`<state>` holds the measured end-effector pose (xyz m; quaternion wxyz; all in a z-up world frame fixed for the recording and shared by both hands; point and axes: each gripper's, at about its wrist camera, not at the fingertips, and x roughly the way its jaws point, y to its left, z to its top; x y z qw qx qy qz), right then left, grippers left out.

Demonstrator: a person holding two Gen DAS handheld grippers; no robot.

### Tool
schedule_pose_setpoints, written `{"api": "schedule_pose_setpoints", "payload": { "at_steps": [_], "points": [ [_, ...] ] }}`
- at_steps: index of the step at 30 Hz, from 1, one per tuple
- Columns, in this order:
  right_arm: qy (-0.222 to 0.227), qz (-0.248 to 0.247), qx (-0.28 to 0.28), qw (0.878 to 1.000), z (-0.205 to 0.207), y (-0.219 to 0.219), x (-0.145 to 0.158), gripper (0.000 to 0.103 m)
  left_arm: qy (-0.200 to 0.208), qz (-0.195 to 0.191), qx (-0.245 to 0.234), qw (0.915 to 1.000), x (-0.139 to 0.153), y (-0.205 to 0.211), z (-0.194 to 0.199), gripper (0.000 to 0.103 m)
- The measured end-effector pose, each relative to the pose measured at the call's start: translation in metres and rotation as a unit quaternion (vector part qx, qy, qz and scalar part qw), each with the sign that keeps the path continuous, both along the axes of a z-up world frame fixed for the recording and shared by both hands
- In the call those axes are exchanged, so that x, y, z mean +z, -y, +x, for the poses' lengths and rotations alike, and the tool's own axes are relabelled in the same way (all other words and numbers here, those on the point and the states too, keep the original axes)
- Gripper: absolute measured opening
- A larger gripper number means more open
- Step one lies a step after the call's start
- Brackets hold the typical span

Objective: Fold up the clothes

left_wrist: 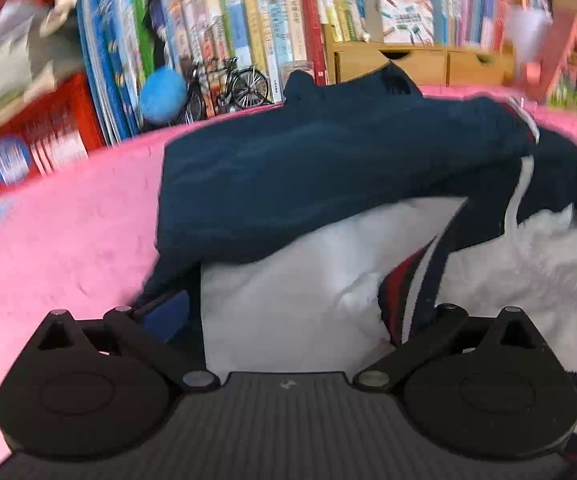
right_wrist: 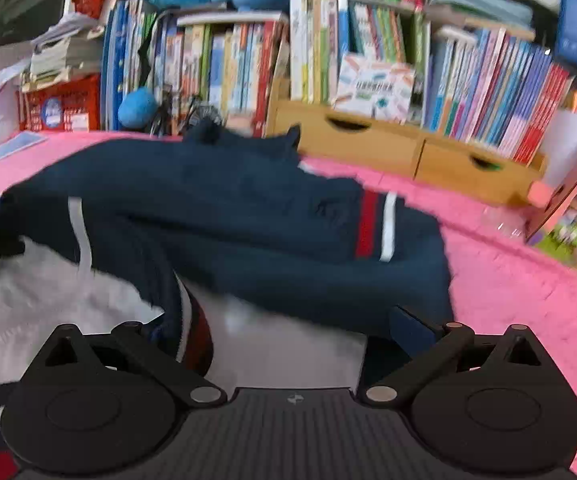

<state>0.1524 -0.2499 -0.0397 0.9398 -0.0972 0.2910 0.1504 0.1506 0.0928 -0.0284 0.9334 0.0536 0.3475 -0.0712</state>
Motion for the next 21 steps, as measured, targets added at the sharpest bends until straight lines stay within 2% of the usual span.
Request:
{"api": "schedule_pose_setpoints", "payload": {
  "at_steps": [2,3,10,14,16,18,21],
  "points": [
    [-0.045,0.017,0.007,0.999,0.008,0.002,-0.009,0.103,-0.006,-0.029,0.004,0.9996,-0.002,-0.011,0.001,0.103],
    [-0.054,0.032,0.007,0.998,0.012,0.006,-0.009,0.103,-0.004,-0.023,0.004,0.9997,-0.001,-0.009,-0.001,0.103],
    [-0.057,0.034,0.004,0.998,0.012,0.004,-0.010,0.103,-0.003,-0.023,0.004,0.9997,0.001,-0.010,-0.004,0.103],
    [-0.052,0.032,-0.001,0.998,0.009,0.003,-0.008,0.103,0.004,-0.007,0.016,0.9998,0.003,-0.008,0.002,0.103],
    [-0.049,0.030,-0.012,0.998,0.003,0.004,-0.004,0.103,0.004,-0.002,0.008,1.0000,0.011,-0.005,-0.012,0.103],
    [-0.034,0.040,-0.031,0.998,-0.019,0.007,0.005,0.103,0.020,-0.036,-0.013,0.9991,0.026,-0.008,-0.042,0.103],
    [0.020,0.066,-0.010,0.998,-0.068,0.022,0.022,0.103,0.071,-0.088,-0.048,0.9925,0.051,-0.022,-0.092,0.103]
  ]
}}
